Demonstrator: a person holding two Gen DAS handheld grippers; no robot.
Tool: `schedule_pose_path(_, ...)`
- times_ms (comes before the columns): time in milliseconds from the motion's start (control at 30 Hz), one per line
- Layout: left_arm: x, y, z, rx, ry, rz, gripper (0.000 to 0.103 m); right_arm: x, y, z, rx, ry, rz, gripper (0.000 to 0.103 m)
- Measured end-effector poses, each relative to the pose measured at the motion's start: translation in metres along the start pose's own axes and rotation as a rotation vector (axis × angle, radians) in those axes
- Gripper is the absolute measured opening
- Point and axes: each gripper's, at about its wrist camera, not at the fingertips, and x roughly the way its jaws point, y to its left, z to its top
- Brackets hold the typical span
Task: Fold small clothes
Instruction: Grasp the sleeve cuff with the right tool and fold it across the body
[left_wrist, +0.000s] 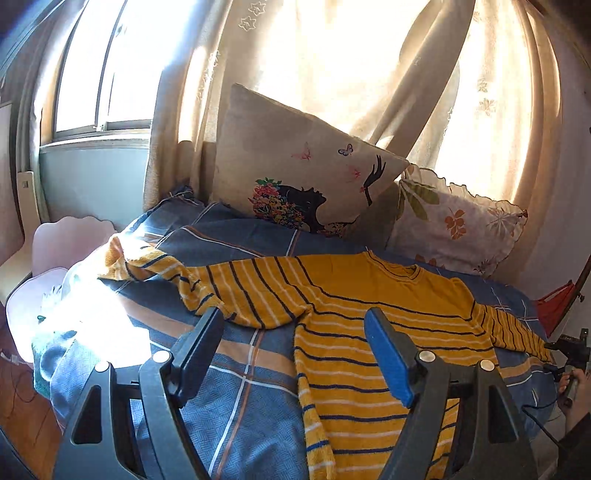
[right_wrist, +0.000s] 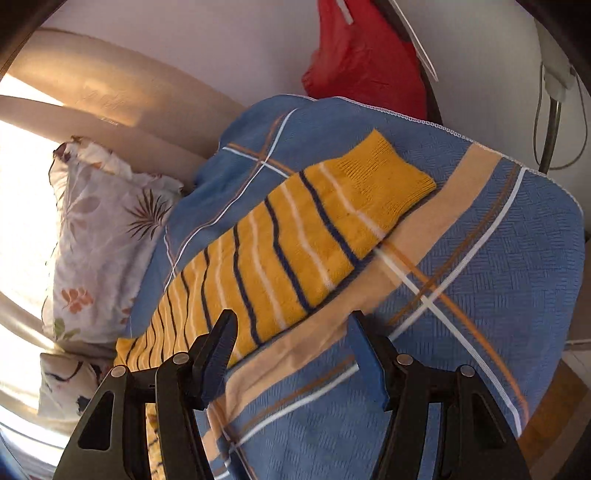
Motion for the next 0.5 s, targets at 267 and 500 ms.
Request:
schedule_pose_path(267, -0.018, 0.011, -0.001, -0.014, -0.056, 0.046, 0.078, 0.028, 0.002, 0.030, -0.001, -0.097, -0.079, 0.011)
schedule_pose_path(500, -0.019, 0.015, -0.007, -0.006, -0.063, 0.071, 0.078, -0.038, 0.024, 0.053, -0.065, -0.235, -0.096, 0.006)
